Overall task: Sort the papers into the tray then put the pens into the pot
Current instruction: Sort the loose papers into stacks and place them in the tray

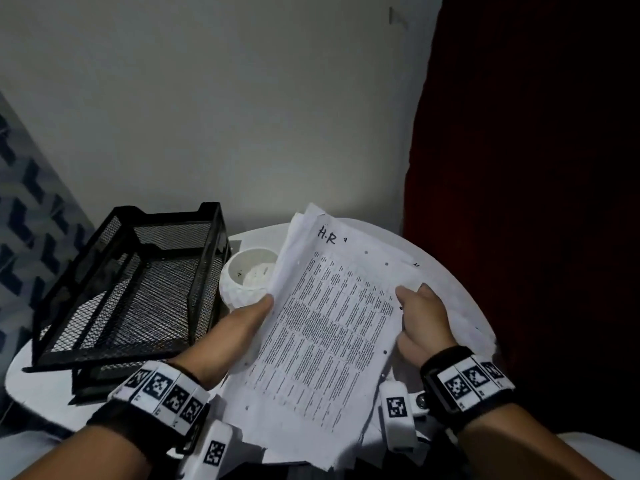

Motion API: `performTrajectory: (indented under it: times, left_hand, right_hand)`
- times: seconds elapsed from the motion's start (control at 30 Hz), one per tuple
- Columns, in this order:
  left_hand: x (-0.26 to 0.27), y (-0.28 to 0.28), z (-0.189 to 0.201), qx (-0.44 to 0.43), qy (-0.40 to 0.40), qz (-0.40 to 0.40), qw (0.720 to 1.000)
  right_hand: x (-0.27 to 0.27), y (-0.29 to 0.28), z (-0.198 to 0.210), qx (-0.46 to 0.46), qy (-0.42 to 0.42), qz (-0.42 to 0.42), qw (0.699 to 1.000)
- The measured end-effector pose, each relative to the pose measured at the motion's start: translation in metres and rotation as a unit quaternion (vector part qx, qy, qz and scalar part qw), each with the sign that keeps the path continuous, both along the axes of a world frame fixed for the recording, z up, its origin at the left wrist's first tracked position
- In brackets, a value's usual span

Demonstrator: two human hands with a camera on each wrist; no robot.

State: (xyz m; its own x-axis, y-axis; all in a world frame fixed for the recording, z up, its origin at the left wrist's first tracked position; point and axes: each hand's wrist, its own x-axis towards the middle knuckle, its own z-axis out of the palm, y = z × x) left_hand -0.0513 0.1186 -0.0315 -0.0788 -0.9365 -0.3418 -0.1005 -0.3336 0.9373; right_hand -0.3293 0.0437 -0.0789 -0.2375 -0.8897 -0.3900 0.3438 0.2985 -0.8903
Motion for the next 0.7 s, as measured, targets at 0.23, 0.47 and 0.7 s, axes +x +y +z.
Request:
performTrajectory:
  times: [0.23, 0.47, 0.7]
  left_hand:
    - [0.006, -0.008, -0.005, -0.074, -0.230, 0.027, 0.970]
    - [0.042, -0.025, 0.012, -0.079, -0.203, 0.193, 0.957]
    - [0.057, -0.018, 0.016, -0.094, -0.237, 0.203, 0.945]
  right_hand:
    - [0.006, 0.002, -0.005, 0.009, 0.016, -0.019, 1.000]
    - [0.011, 0.009, -0.081, 0.150, 0.212, 0.105, 0.960]
    - [0.036, 0.031, -0.116, 0.158, 0.448, 0.195, 0.858]
